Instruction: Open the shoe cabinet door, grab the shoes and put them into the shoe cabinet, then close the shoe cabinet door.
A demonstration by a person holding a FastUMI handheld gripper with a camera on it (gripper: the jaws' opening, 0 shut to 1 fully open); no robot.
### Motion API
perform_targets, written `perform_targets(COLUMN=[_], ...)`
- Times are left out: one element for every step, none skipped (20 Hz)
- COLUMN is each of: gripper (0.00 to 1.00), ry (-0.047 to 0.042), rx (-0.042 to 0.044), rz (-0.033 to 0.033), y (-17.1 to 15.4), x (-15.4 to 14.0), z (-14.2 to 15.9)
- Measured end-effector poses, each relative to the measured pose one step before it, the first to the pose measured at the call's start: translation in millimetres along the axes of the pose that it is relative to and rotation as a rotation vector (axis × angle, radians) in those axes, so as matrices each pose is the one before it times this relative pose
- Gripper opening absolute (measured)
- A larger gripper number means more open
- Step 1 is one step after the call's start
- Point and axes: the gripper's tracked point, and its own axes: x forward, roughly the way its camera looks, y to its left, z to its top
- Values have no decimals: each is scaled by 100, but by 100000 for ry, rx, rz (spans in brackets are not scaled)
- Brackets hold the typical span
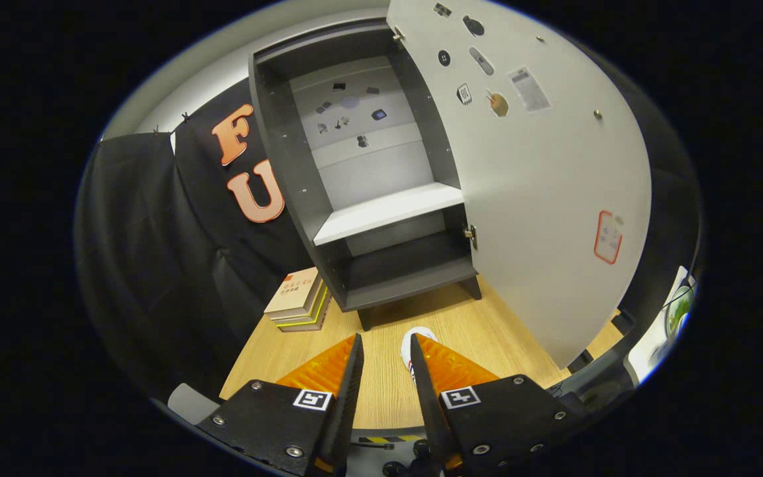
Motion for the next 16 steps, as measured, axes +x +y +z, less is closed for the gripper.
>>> perform_targets(gripper=[46, 46, 46, 46, 46, 46, 46, 46, 46, 46, 46, 47, 48, 49, 51, 51], ry=[665, 953, 1412, 1282, 888, 1017, 1071, 1001, 1427, 1483, 1299, 1548, 1185, 2300, 2618, 1880], rx=[441, 269, 965, 1445, 1707, 1872, 2120, 1695, 1165, 1206, 1280, 819, 135, -8, 361, 605], rz=[247, -337, -108, 681, 220, 272, 328, 333, 149, 330, 616, 746, 139, -336, -82, -130], y=[-450, -530, -586, -191, -471, -498, -328, -210, -382, -298, -206, -55, -321, -388, -359, -313], x=[977, 1318, 1052, 1172, 1173, 1071, 1097, 1251, 1027, 930, 885, 1096, 932, 1144, 884, 875], z=[-731, -839, -862, -643, -673, -737, -739, -652, -836, -834, -788, -812, -763, -1048, -993, -816])
